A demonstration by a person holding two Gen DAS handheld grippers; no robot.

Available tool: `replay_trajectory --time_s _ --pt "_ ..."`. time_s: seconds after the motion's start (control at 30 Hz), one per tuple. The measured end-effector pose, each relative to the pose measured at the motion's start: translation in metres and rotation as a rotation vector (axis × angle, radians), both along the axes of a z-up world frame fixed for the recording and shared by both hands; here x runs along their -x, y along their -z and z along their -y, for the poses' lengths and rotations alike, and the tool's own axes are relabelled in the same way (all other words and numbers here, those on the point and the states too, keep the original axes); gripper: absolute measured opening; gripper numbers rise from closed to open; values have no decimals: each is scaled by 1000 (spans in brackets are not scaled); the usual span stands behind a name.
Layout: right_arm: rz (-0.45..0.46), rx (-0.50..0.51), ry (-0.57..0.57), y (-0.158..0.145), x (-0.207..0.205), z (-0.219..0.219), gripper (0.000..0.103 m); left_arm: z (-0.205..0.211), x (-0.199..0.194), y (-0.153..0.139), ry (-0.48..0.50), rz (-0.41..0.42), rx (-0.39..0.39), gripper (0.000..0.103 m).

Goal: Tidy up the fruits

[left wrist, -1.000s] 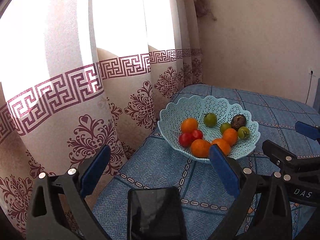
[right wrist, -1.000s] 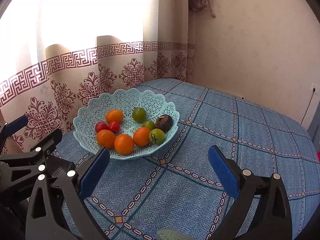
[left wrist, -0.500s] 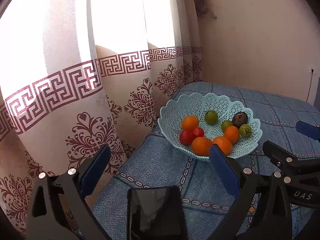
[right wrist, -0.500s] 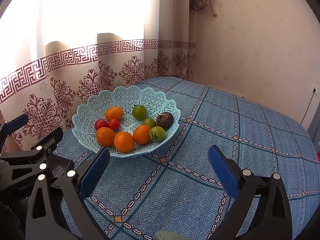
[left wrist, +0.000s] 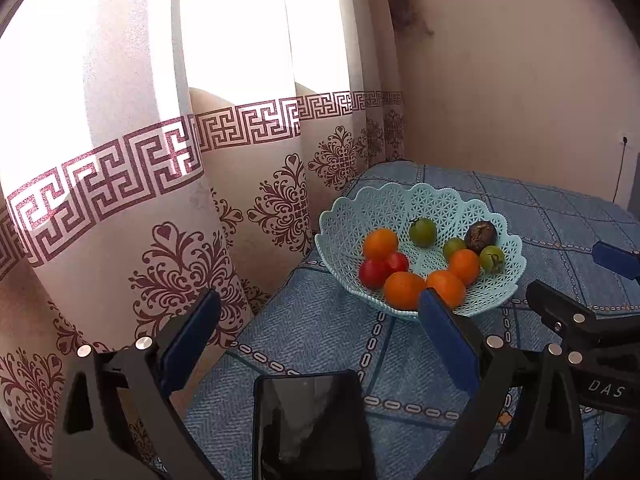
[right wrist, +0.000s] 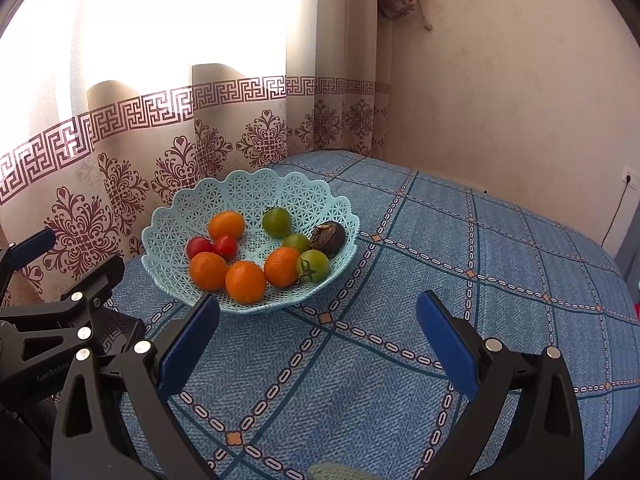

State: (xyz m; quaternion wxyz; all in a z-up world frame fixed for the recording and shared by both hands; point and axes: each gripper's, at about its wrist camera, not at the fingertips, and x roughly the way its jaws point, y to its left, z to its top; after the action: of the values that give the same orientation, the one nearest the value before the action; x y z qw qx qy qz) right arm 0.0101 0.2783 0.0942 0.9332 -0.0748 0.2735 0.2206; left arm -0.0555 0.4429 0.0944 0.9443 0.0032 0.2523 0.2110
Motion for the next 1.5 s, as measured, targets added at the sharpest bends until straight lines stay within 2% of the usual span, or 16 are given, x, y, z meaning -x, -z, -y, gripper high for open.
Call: replay_trajectory --time_s 1.5 --pt "38 30 20 2 4 0 98 -2 -4 5 9 -16 2 100"
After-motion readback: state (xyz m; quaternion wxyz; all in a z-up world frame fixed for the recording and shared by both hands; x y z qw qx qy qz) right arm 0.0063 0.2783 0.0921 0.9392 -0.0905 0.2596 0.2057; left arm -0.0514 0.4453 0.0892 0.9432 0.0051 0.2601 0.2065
